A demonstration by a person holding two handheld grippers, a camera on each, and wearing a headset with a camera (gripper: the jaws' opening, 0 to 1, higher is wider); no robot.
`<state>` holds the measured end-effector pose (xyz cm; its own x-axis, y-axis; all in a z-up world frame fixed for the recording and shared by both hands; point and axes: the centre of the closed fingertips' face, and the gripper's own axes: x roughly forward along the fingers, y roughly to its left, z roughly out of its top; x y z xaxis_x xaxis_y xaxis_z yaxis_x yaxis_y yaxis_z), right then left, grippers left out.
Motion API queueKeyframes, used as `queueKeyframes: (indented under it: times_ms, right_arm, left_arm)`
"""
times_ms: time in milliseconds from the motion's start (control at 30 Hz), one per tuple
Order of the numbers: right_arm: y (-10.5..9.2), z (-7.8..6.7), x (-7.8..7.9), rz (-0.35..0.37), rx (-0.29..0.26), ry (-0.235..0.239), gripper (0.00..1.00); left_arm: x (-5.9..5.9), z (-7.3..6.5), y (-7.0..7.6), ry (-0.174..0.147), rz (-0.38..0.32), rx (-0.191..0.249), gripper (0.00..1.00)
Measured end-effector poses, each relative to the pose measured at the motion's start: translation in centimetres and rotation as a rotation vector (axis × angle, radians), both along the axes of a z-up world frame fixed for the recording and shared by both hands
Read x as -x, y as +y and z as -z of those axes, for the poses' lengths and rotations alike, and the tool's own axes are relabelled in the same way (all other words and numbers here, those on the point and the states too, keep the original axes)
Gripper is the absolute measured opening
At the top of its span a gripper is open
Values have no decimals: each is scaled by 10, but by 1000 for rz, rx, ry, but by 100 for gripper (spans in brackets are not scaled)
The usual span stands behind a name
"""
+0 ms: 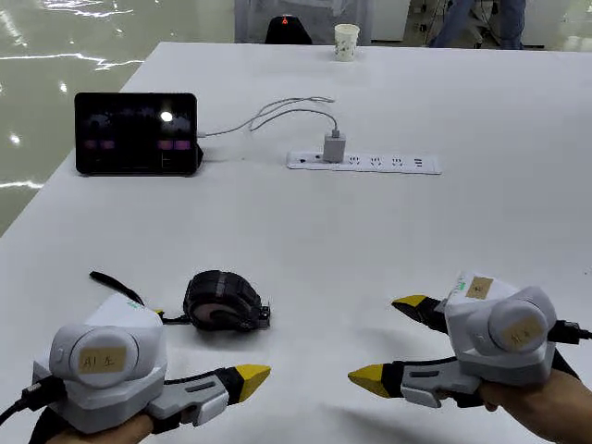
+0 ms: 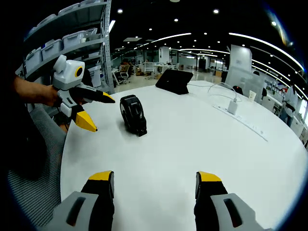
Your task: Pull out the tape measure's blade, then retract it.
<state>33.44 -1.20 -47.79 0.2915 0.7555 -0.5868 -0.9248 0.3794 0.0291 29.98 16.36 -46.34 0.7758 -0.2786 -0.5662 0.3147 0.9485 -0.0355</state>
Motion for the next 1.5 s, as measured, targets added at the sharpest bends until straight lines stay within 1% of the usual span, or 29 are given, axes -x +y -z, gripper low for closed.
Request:
queueKeyframes:
  times_ms: [167, 300, 400, 467, 633, 733, 800, 900, 967, 1100, 1233, 1333, 1400, 1500]
  right_arm:
    - [-8, -4, 6, 29, -20, -2, 72]
    - [-14, -6, 10, 55, -39, -9, 78]
    - [-20, -7, 14, 78, -53, -10, 82]
    - [-23, -7, 16, 87, -56, -12, 84]
    - [-29, -11, 20, 107, -77, -15, 89]
    - [-31, -11, 24, 105, -81, -11, 90]
    - [-32, -10, 25, 104, -83, -9, 93]
    - [-34, -11, 28, 109, -92, -4, 96]
    - [-35, -12, 29, 110, -93, -4, 97]
    - [-37, -14, 31, 115, -105, -4, 99]
    - [-39, -14, 34, 116, -103, -2, 99]
    - [-41, -14, 36, 116, -101, -5, 99]
    - [-42, -15, 37, 117, -103, -4, 99]
    - [-44, -16, 37, 119, -105, -13, 99]
  left_arm:
    - [6, -3, 0, -18, 27, 7, 92]
    - [11, -4, 2, -21, 43, 0, 94]
    - [15, -8, 2, -35, 55, 13, 98]
    - [17, -8, 2, -36, 59, 13, 99]
    - [25, -8, -5, -33, 102, 24, 99]
    - [29, -8, -9, -36, 134, 15, 99]
    - [31, -10, -10, -35, 142, 19, 99]
    - [32, -12, -11, -46, 150, 23, 99]
    - [32, -12, -12, -43, 154, 25, 99]
    - [34, -14, -14, -59, 162, 28, 99]
    - [35, -13, -14, -59, 160, 31, 99]
    - [37, -13, -15, -61, 158, 45, 99]
    - [38, -13, -14, -61, 159, 43, 99]
    - [39, -14, -14, -62, 162, 49, 99]
